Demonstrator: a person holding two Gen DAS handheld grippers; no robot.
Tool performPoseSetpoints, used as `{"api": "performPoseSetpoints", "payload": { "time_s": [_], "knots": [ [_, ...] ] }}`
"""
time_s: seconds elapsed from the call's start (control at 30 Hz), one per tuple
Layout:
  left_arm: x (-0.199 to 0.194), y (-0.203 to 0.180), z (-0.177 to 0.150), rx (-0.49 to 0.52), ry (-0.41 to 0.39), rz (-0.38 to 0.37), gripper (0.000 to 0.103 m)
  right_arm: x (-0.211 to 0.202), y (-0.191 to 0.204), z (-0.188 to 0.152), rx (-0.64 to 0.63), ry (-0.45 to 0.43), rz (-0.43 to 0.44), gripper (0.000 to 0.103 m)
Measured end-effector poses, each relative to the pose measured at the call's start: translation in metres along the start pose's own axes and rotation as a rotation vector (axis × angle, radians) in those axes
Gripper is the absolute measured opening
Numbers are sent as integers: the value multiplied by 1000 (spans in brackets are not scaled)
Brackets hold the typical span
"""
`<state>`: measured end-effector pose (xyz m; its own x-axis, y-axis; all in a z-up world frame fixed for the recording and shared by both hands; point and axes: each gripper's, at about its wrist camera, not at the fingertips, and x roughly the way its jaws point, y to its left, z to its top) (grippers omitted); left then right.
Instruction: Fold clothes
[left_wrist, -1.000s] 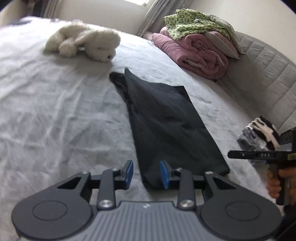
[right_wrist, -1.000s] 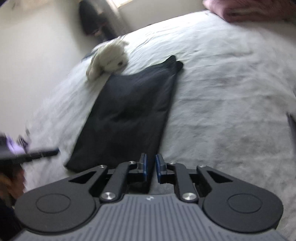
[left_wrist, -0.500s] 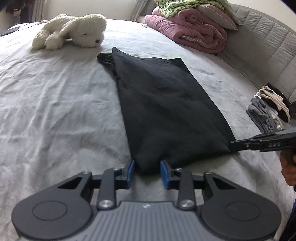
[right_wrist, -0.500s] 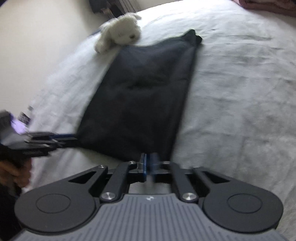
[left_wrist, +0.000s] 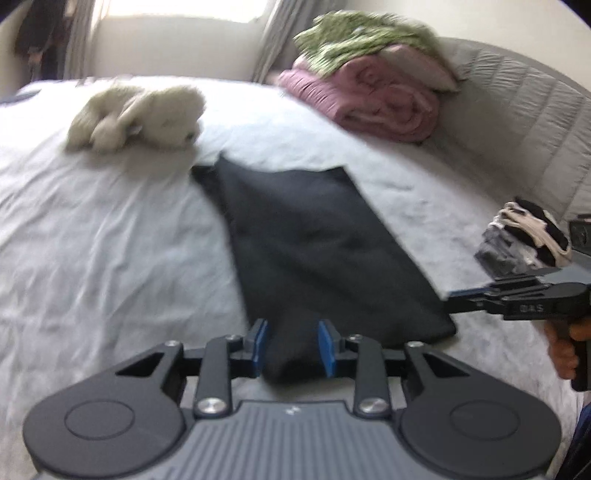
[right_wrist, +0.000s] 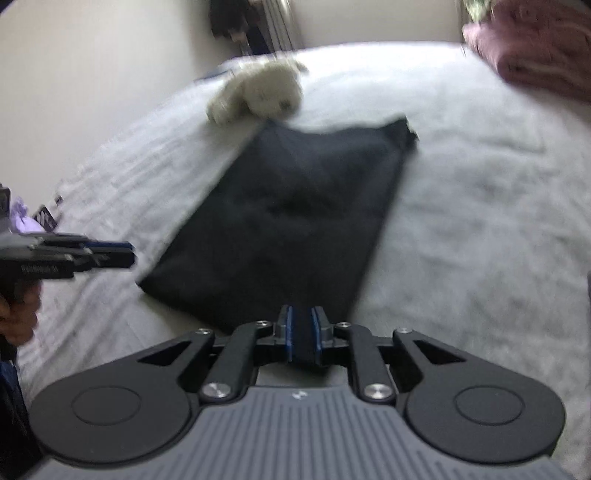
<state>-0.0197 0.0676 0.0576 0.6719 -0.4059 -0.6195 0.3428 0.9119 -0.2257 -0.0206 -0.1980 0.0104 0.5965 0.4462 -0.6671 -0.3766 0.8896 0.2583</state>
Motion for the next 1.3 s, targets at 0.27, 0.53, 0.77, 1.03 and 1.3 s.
{"api": "performPoseSetpoints", "payload": {
  "time_s": [0.27, 0.53, 0.77, 1.03, 1.3],
  "knots": [
    [34, -38, -13, 125, 15, 10, 31, 46, 43, -6, -172, 15, 9, 17],
    [47, -52, -21, 230, 21, 50, 31, 50, 45, -7, -176, 1, 16, 16],
    [57, -54, -22, 239, 24, 58, 33, 56, 50, -10, -201, 12, 4, 15],
    [51, -41, -20, 231, 40, 78, 35, 46, 27, -6, -167, 42, -9, 7],
    [39, -22, -20, 195, 66, 111, 35, 31, 10, -10, -137, 57, -33, 7]
  ]
}}
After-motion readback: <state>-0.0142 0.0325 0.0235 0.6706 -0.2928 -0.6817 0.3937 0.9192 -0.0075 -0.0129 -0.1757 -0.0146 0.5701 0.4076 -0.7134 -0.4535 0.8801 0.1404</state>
